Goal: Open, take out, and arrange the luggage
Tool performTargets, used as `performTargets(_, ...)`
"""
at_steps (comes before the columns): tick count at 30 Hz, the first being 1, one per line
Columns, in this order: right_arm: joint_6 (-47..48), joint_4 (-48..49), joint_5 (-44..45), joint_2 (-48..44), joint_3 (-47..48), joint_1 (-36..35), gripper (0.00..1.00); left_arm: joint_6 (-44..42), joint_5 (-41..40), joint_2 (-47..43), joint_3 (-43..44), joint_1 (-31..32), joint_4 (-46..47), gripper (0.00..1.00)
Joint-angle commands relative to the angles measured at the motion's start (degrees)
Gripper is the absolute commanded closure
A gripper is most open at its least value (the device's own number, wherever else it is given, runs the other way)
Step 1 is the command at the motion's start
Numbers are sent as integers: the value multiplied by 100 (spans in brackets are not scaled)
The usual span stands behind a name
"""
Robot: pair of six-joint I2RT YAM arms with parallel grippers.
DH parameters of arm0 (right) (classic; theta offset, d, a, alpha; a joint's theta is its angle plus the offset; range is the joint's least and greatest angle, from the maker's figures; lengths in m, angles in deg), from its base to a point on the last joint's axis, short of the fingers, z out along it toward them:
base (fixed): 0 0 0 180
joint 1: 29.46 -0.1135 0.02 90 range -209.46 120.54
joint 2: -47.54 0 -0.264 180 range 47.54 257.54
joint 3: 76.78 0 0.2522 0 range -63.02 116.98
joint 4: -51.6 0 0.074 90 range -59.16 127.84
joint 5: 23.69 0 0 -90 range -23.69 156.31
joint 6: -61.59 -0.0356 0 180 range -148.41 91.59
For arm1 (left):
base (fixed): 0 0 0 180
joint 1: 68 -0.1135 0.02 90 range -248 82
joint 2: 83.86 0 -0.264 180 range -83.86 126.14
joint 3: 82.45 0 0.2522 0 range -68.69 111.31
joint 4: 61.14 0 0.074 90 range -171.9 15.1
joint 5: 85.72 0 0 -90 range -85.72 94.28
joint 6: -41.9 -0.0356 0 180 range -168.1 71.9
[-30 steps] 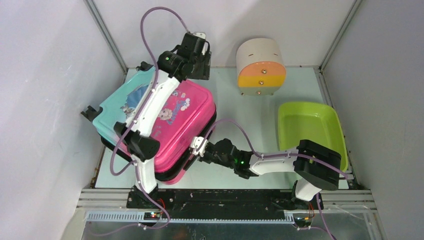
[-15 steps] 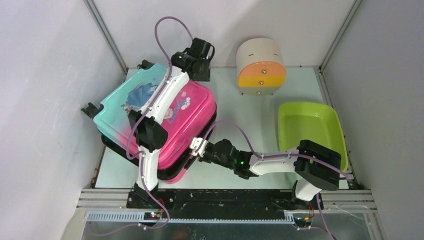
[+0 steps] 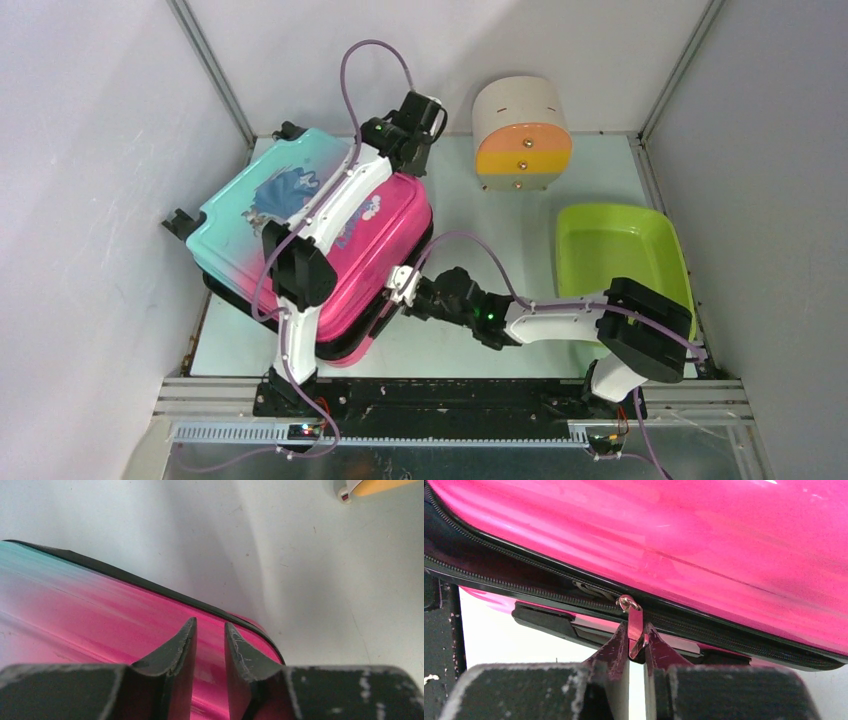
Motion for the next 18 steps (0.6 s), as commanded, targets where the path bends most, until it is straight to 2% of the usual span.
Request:
performTargets(1, -1, 1246, 170, -643, 164, 665, 100, -161, 101, -191, -558, 21, -1573, 71)
performTargets(7, -94, 1309, -56, -685, 164, 1293, 100, -134, 319, -310, -949, 47, -1583, 77)
performTargets(18, -280, 1651, -254, -280, 271, 2102, 100, -39, 376, -479, -1135, 161, -1615, 79)
